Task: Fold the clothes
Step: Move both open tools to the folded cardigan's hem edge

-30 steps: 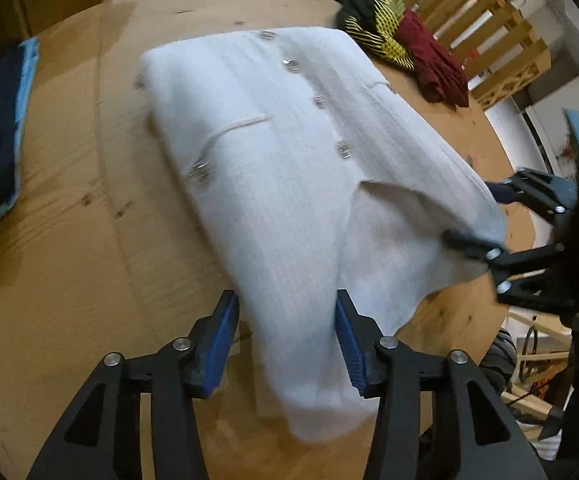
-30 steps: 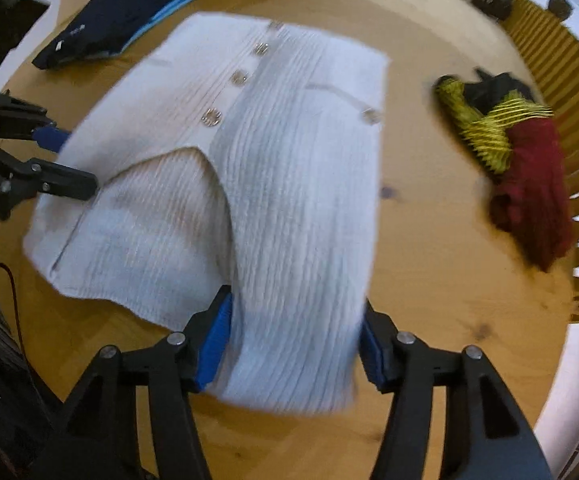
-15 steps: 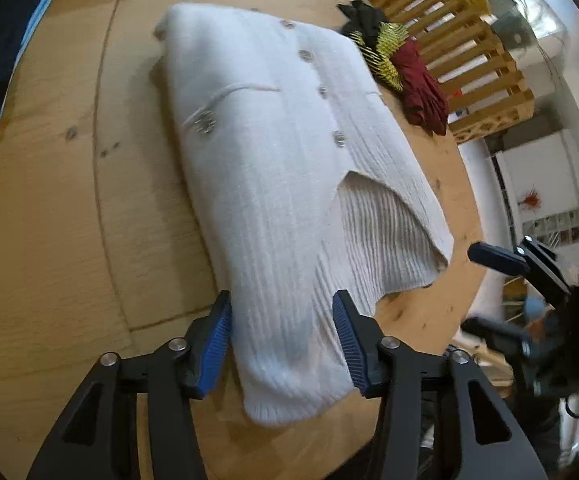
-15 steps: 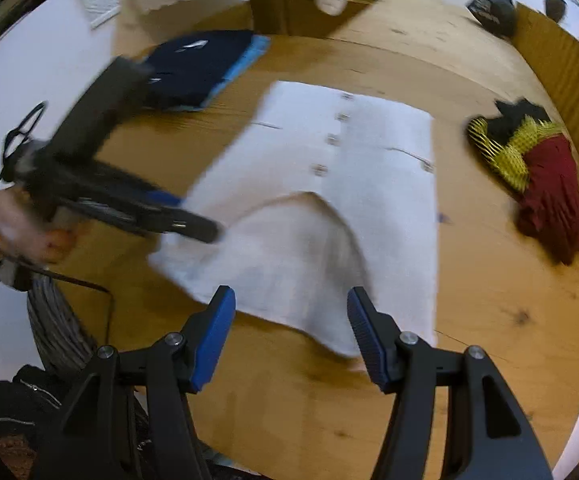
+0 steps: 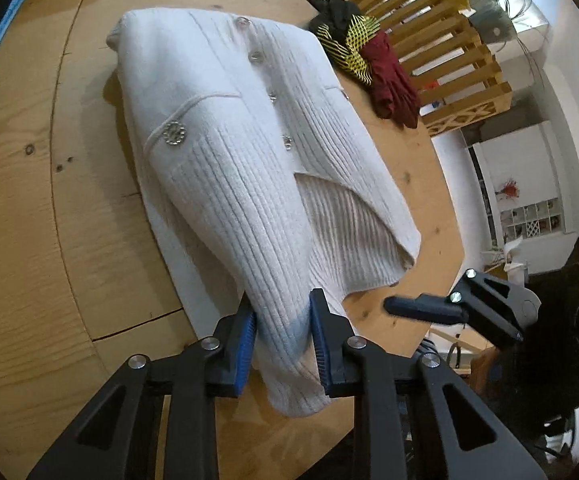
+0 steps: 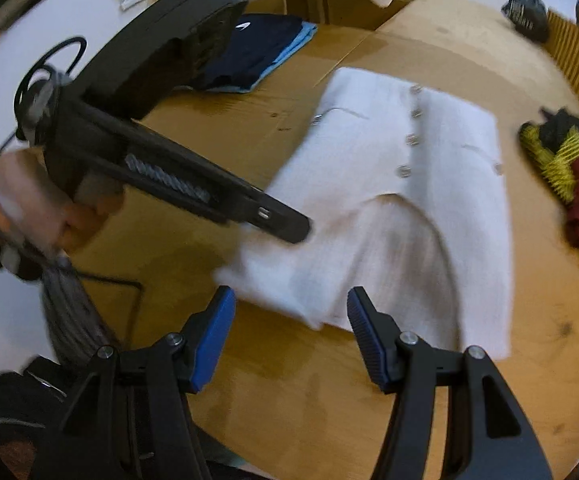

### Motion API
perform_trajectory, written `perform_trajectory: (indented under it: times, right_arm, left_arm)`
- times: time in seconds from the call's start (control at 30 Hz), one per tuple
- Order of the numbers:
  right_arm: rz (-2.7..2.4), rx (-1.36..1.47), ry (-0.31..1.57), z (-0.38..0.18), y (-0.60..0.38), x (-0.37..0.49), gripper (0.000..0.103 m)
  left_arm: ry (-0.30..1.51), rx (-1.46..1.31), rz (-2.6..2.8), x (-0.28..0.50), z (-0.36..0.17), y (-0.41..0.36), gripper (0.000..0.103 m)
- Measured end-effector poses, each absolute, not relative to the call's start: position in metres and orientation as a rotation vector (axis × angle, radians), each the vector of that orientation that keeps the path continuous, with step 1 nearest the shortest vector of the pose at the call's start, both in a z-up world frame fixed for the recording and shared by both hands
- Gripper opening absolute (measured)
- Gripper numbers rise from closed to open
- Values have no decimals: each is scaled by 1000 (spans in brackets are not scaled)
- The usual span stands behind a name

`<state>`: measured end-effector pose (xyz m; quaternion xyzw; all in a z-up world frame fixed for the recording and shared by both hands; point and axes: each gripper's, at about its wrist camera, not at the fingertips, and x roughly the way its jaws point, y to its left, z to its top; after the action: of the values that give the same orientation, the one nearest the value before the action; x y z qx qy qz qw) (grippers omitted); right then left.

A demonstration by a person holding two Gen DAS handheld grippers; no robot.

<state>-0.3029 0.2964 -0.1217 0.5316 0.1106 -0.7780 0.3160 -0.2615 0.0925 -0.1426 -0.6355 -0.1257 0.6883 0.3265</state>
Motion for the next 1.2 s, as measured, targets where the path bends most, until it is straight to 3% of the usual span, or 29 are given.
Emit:
perform_trajectory:
  times: [0.13, 0.33, 0.43, 0.57, 0.63, 0.7, 0.83, 1.07, 1.2]
  right_arm:
    - [-2041, 1435, 304, -133, 284, -309, 58]
    - [-1943, 1553, 205, -158, 286, -321, 58]
    - [-1901, 1522, 93, -145, 301, -320, 58]
    - [-2009, 1482, -18, -122, 342, -330, 58]
    - [-2114, 1481, -9, -117, 362, -338, 58]
    - [-2190, 1508, 1, -119, 381, -349, 65]
    - [-2240, 1586, 9, -133, 405, -371, 65]
    - [-2139, 1672, -165, -164, 420, -388, 65]
    - [-2109, 1678, -192, -176, 419, -391, 65]
  left_arm:
    - [-307, -1688, 1792, -262, -145, 98, 27]
    - [-244, -1714, 1892, -262, -138, 72, 43]
    - [-292, -1719, 1919, -262, -134, 53, 45]
    - [-344, -1736, 1921, -269, -137, 46, 59]
    - [-372, -1762, 1909, -274, -143, 48, 59]
    - [-394, -1790, 1900, -278, -150, 55, 60]
    - [-375, -1828, 1901, -285, -158, 63, 61]
    - [-322, -1850, 1912, -288, -164, 74, 70]
    - [-267, -1815, 1936, -287, -162, 78, 65]
